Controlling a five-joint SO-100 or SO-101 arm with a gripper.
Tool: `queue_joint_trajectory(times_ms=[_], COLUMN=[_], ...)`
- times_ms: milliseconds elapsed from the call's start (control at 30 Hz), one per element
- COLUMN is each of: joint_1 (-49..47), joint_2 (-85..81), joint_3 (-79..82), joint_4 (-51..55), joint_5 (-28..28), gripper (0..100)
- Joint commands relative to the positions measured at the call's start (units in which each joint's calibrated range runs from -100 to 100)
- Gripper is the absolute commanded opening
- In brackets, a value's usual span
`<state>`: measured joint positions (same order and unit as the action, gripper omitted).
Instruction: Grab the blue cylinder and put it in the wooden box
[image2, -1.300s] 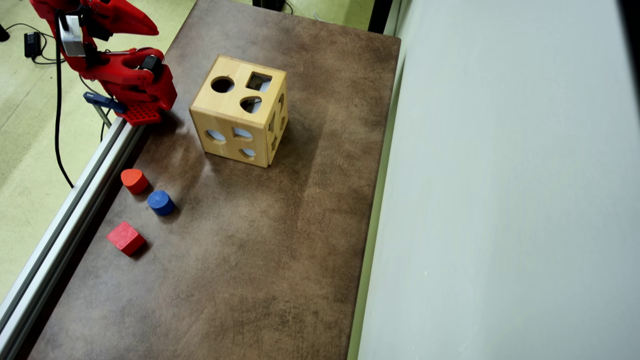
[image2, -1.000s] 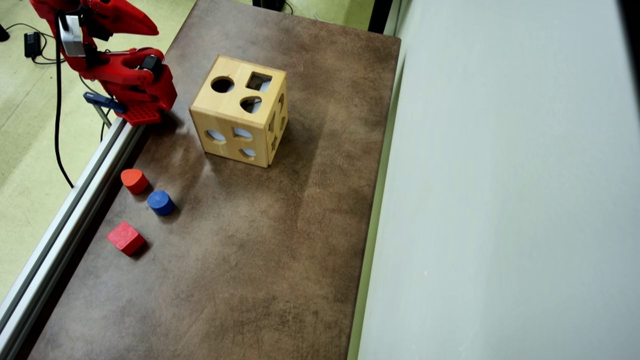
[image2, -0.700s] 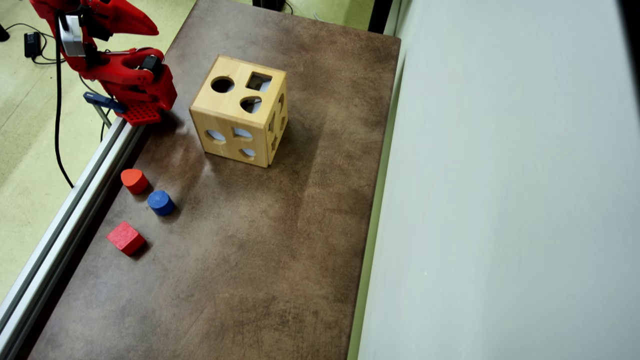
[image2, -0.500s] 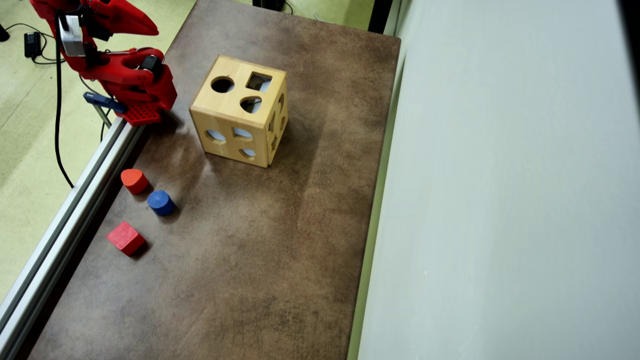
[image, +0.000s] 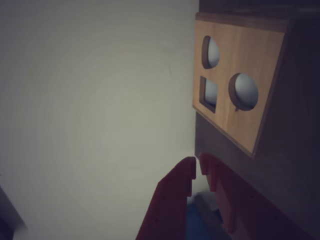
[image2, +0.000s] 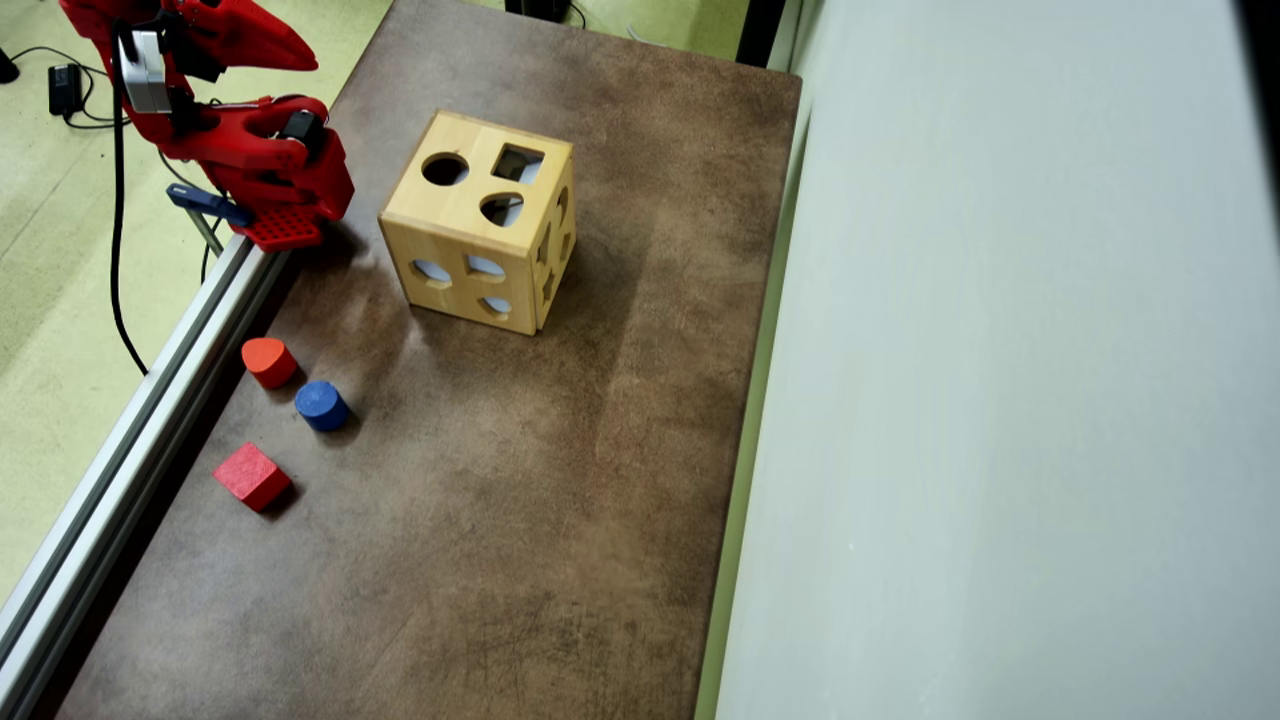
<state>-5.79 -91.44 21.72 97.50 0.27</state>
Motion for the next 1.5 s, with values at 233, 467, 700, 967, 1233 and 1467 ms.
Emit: queue_joint_trajectory(times_ms=[233,467,700,967,1233,1467], joint_1=[7.4,19.2,33.6,40.1,45.4,50.9], joint_2=[16.5,27.9,37.8,50.3,61.3,62.9], joint_3=[-6.0,-7.1,-6.3,-2.8,2.2,2.0], joint_4=[-4.4,-12.2,-12.1,-11.9,-12.8,-12.9], joint_5=[0.5,0.6,5.3,10.0,10.7,10.7], gripper=[2,2,2,2,2,2])
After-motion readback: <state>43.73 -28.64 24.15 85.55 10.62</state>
